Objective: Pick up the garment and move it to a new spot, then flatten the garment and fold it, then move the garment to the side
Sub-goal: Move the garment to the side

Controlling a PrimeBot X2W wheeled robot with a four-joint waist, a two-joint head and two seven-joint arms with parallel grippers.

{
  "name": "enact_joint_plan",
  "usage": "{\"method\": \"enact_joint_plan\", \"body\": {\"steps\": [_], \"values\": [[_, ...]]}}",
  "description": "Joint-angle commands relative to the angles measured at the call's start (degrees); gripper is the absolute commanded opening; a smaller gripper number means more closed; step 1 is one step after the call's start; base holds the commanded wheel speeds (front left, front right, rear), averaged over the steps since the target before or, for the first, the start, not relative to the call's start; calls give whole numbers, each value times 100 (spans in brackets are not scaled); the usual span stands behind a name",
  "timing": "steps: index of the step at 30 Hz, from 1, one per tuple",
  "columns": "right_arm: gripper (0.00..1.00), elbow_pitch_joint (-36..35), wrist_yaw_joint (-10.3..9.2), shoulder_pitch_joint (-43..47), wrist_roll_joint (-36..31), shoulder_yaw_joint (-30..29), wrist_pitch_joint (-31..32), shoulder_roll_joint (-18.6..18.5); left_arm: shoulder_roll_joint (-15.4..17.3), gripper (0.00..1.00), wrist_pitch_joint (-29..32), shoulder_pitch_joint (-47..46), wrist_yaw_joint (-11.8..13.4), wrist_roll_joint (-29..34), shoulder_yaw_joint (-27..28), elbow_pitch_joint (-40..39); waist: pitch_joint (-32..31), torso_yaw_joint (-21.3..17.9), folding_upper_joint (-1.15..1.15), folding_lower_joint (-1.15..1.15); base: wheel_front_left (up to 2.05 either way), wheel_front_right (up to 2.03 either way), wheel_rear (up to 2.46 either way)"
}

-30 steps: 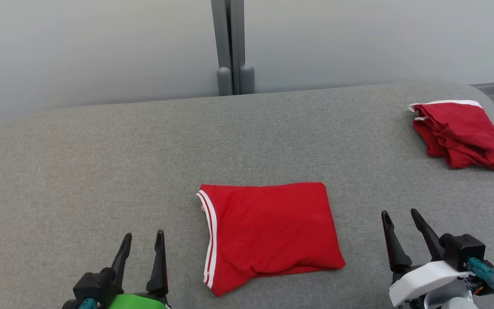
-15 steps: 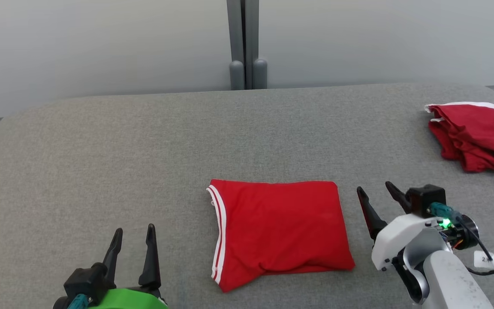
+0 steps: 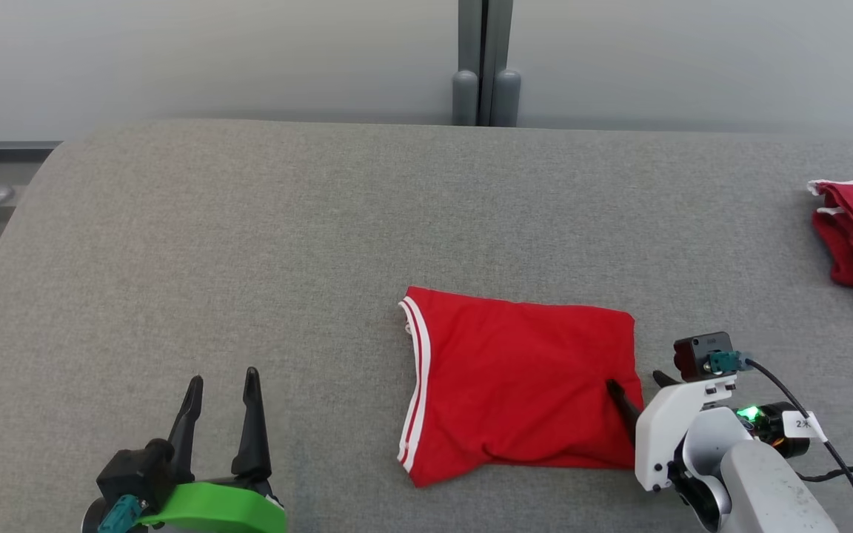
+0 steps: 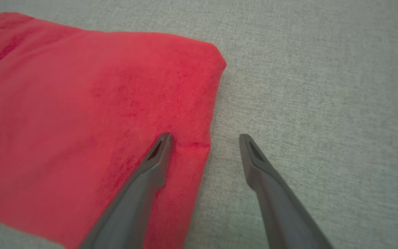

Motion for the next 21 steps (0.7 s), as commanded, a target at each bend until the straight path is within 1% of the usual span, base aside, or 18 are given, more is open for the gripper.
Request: {"method": "enact_joint_plan", "body": {"steps": [1, 7, 8, 9, 10, 11, 12, 13, 18, 21], "values": [[100, 76, -8, -73, 53, 49, 14, -24, 10, 100, 0, -82, 3, -12, 9, -22, 122, 130, 0, 0, 0, 0, 0], [100, 337, -3, -148, 149, 428, 97, -12, 10, 100, 0, -99, 33, -17, 35, -42, 191, 144, 0, 0, 0, 0, 0], [82, 371, -3, -163, 149, 485, 105, -3, 10, 100, 0, -101, 35, -18, 27, -38, 199, 133, 0, 0, 0, 0, 0], [45, 426, -3, -193, 154, 551, 139, 0, 10, 100, 0, -112, 34, -21, 15, -35, 211, 115, 0, 0, 0, 0, 0], [32, 458, -3, -224, 155, 596, 142, -2, 10, 100, 0, -125, 33, -25, 1, -35, 223, 96, 0, 0, 0, 0, 0], [14, 493, -3, -261, 158, 647, 133, -1, 10, 100, 0, -137, 36, -27, -18, -37, 234, 70, 0, 0, 0, 0, 0], [14, 519, -3, -305, 156, 690, 120, -1, 10, 100, 0, -139, 41, -34, -32, -43, 245, 40, 0, 0, 0, 0, 0], [0, 521, -4, -381, 148, 701, 52, -4, 10, 100, 0, -140, 41, -32, -43, -54, 258, -4, 0, 0, 0, 0, 0], [0, 458, -8, -740, -62, 490, -189, -40, 10, 100, 0, -147, 59, -44, -68, -122, 316, -337, 0, 0, 0, 0, 0], [0, 385, -8, -925, -357, 313, -206, -83, 10, 100, 0, -166, 72, -43, -56, -196, 382, -672, 0, 0, 0, 0, 0]]}}
